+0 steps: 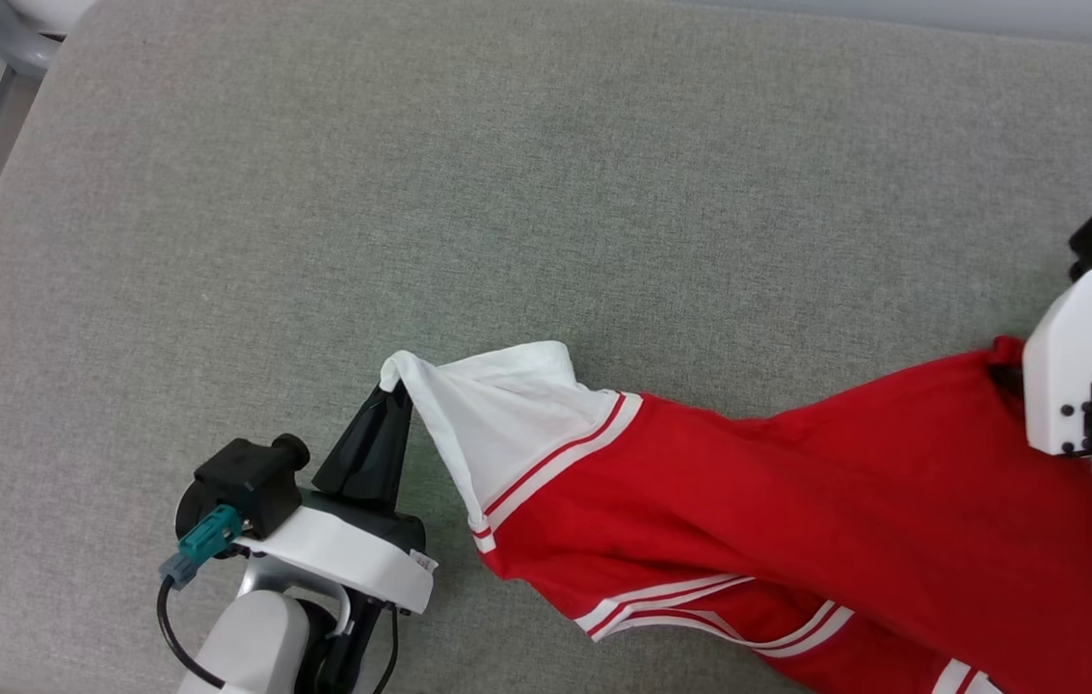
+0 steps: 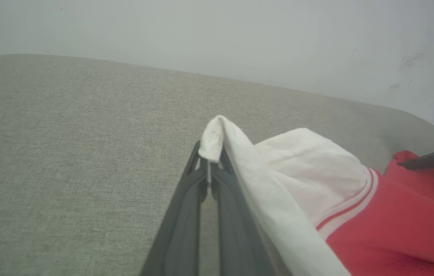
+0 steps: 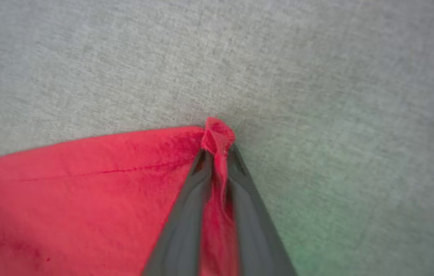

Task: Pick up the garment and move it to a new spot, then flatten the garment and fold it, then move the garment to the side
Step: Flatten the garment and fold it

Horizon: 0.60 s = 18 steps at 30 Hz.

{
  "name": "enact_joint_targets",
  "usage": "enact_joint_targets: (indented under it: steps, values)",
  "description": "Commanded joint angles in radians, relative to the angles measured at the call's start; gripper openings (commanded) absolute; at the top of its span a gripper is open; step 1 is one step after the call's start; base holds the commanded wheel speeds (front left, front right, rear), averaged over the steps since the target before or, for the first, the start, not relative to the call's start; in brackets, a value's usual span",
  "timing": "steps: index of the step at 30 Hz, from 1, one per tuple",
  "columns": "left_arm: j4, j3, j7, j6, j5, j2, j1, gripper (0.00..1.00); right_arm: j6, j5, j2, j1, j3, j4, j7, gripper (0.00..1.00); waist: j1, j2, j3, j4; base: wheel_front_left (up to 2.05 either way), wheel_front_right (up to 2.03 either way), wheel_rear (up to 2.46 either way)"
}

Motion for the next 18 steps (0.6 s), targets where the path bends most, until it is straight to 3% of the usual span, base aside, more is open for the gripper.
enact_joint_targets:
  steps: [1,11,18]
  values:
    - [0.004,0.005,-0.002,0.001,0.000,0.003,-0.010,0.00,0.010,0.021,0.053,0.093,0.060,0.065,0.044,0.00,0.0001,0.0000,-0.003,-0.002,0.00,0.00,0.00]
    - [0.007,0.045,-0.002,0.001,-0.012,0.061,-0.045,0.00,0.006,-0.010,-0.010,-0.055,0.014,-0.058,-0.128,0.00,0.0001,0.0000,-0.093,-0.049,0.00,0.00,0.00]
    - [0.044,0.027,-0.002,0.001,-0.048,0.160,-0.212,0.00,0.005,-0.081,0.033,-0.128,-0.051,-0.075,-0.288,0.00,0.0001,0.0000,-0.147,-0.103,0.00,0.00,0.00]
